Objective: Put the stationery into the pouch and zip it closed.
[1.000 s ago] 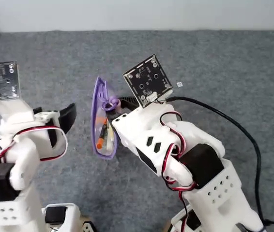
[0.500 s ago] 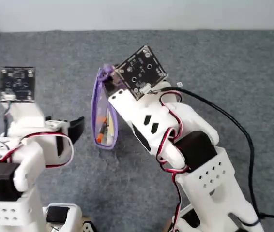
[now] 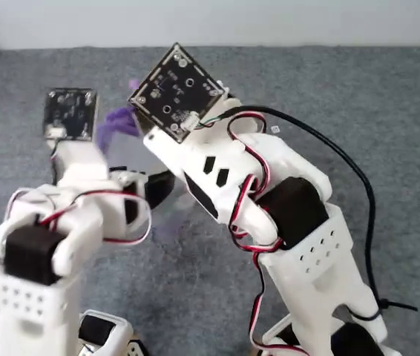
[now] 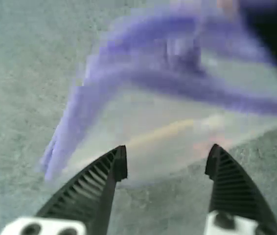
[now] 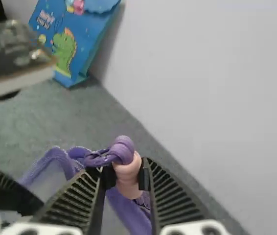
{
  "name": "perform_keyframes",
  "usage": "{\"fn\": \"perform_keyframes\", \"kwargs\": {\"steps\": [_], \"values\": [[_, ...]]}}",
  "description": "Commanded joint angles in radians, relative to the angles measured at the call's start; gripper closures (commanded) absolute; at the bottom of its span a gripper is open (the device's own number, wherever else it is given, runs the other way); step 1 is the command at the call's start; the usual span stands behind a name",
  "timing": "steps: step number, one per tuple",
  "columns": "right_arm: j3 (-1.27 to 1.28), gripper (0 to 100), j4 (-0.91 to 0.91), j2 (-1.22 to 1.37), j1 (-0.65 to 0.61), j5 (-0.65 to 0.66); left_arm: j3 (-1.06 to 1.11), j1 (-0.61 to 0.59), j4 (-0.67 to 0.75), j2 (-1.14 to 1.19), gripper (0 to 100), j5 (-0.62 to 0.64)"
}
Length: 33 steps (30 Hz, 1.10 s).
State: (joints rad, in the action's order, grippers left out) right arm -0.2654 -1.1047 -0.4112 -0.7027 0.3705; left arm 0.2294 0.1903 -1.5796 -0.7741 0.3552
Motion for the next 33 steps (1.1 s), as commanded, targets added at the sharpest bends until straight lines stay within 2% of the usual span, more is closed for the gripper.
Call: {"fn": "perform_keyframes", "kwargs": {"steps": [1,7,14,18,22,26,30,33], "values": [[-0.066,99.2,-0.107,-0.007,-0.005,-0.026,-0.004,0.008,0.040,0.055,74,0.063],[-0.066,99.1,-0.289,-0.007,-0.005,-0.138,-0.004,0.002,0.043,0.124,74,0.129],[-0.066,99.1,-0.443,-0.007,-0.004,-0.253,-0.005,0.002,-0.002,0.127,74,0.126],[-0.061,99.1,-0.479,0.001,-0.004,-0.344,-0.010,0.002,-0.074,0.126,74,0.063],[-0.032,99.1,-0.479,-0.005,-0.004,-0.364,-0.012,0.000,-0.167,0.061,74,-0.071],[0.012,99.1,-0.479,-0.008,-0.004,-0.368,-0.007,-0.021,-0.175,-0.087,74,-0.267],[0.018,99.1,-0.470,0.001,-0.005,-0.368,-0.005,-0.107,-0.175,-0.212,73,-0.440],[0.049,99.1,-0.467,0.001,-0.005,-0.364,-0.005,-0.235,-0.175,-0.258,73,-0.546]]}}
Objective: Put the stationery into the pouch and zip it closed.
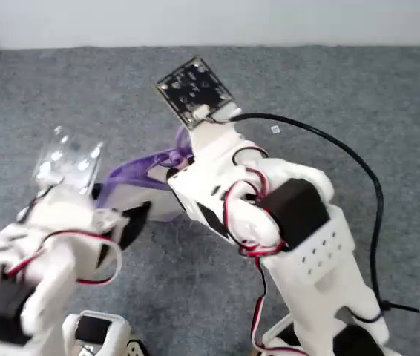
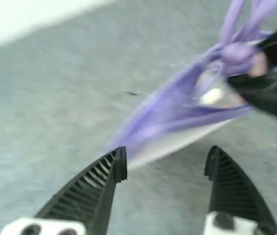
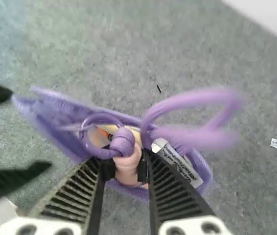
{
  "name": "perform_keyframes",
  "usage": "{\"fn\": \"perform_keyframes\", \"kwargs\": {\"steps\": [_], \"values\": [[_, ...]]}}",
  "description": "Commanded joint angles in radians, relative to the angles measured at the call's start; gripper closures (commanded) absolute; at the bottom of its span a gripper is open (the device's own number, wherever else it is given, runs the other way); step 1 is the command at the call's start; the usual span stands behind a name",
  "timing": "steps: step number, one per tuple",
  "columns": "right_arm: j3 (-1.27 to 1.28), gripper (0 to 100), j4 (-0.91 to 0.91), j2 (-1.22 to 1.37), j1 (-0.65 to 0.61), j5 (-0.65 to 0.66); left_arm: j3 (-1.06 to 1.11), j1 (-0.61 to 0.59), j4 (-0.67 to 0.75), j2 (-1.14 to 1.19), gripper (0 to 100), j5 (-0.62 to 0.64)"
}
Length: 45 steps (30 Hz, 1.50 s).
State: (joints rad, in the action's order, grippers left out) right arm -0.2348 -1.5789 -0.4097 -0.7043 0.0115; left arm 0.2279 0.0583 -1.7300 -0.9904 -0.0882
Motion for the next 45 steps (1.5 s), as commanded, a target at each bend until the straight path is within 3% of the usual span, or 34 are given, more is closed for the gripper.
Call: {"fn": "perform_keyframes", "kwargs": {"steps": [1,6,11,19,34,39,45], "values": [[0.035,99.1,0.008,-0.005,-0.004,-0.005,-0.004,-0.149,-0.025,-0.052,72,-0.147],[0.071,99.1,0.047,-0.008,-0.004,-0.003,-0.004,-0.333,-0.025,-0.069,67,-0.311],[0.072,99.1,0.117,-0.001,-0.004,0.041,-0.002,-0.361,-0.025,-0.069,67,-0.368],[0.072,99.1,0.142,-0.007,-0.010,0.069,0.002,-0.204,-0.014,-0.061,67,-0.365],[0.074,99.1,0.139,0.001,-0.012,0.167,0.255,-0.186,0.284,-0.066,67,-0.364],[0.077,99.1,0.147,0.002,-0.008,0.167,0.295,-0.089,0.316,-0.069,67,-0.350],[0.104,99.1,0.150,0.001,-0.005,0.167,0.294,0.017,0.367,-0.069,81,-0.288]]}}
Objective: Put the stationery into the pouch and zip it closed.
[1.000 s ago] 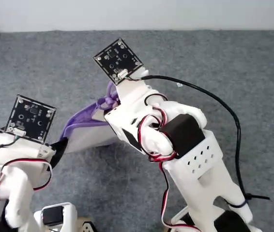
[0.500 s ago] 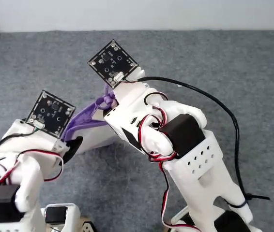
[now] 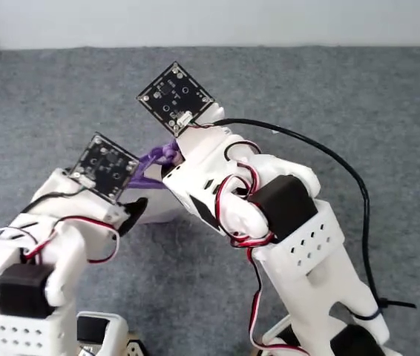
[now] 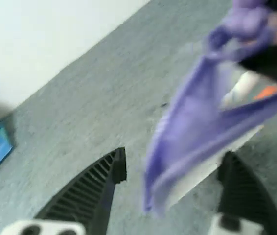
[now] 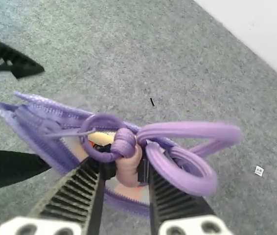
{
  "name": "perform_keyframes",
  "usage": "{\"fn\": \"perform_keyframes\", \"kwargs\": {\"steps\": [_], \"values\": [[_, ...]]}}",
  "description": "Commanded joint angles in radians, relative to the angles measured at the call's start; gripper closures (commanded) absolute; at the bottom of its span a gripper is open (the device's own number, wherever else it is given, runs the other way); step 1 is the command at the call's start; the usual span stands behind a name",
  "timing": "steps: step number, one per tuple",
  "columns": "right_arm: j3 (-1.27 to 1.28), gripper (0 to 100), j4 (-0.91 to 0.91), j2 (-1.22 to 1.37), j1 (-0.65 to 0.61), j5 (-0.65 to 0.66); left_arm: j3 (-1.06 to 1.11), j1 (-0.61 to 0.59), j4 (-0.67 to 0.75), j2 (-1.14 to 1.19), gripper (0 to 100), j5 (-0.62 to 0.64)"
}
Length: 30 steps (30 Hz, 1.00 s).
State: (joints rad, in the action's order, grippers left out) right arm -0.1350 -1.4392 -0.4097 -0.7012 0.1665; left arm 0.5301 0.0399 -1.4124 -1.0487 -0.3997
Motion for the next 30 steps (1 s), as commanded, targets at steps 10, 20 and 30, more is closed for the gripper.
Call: {"fn": "perform_keyframes", "kwargs": {"steps": [10,20,30], "values": [[0.006,99.1,0.030,0.001,0.059,0.012,-0.010,0.044,0.087,-0.012,99,0.032],[0.006,99.1,0.030,0.002,0.097,0.014,-0.007,0.058,0.035,-0.012,99,0.103],[0.005,99.1,0.113,0.070,0.070,0.144,-0.005,0.201,0.038,-0.012,98,0.069]]}}
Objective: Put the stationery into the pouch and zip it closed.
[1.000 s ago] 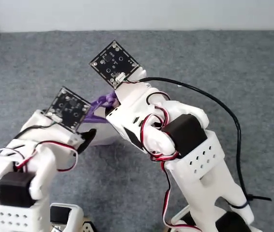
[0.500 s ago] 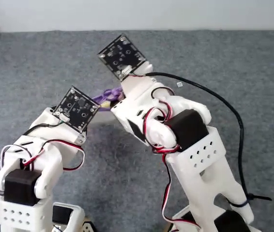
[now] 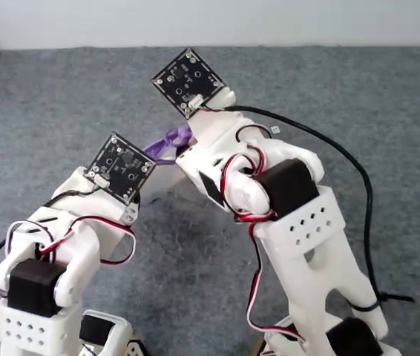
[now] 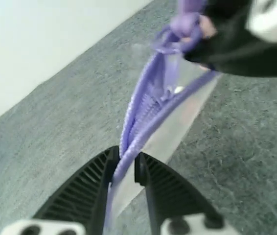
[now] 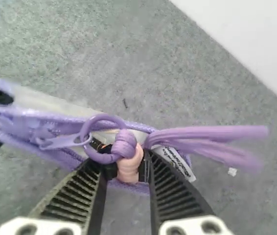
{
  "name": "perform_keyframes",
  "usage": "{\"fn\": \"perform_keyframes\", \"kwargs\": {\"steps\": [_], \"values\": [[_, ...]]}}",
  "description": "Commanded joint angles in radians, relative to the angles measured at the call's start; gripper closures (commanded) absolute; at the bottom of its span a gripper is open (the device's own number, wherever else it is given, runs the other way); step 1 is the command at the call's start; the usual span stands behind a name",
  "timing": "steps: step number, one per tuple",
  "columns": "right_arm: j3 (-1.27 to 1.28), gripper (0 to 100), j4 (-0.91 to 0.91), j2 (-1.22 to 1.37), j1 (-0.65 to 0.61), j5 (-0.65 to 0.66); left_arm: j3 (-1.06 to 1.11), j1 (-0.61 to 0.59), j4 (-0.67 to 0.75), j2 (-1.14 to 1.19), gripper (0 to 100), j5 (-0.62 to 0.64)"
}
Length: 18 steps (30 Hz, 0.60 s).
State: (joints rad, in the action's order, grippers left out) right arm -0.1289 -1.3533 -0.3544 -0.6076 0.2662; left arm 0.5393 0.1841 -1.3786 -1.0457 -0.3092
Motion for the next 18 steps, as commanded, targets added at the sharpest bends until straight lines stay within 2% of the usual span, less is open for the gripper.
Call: {"fn": "perform_keyframes", "kwargs": {"steps": [1,7,11,14,18], "values": [[-0.002,99.1,0.027,0.015,-0.035,0.054,-0.015,0.064,0.003,-0.015,98,-0.037],[0.000,99.1,-0.001,-0.007,-0.087,0.092,-0.018,0.069,0.005,-0.015,96,-0.051],[0.000,99.1,-0.016,-0.012,-0.091,0.095,-0.015,0.061,0.005,-0.015,80,-0.040],[0.000,99.1,-0.016,-0.013,-0.096,0.095,-0.015,0.061,0.009,-0.015,69,0.020],[-0.002,99.1,-0.027,-0.022,-0.110,0.100,-0.015,0.061,0.011,-0.015,66,0.034]]}}
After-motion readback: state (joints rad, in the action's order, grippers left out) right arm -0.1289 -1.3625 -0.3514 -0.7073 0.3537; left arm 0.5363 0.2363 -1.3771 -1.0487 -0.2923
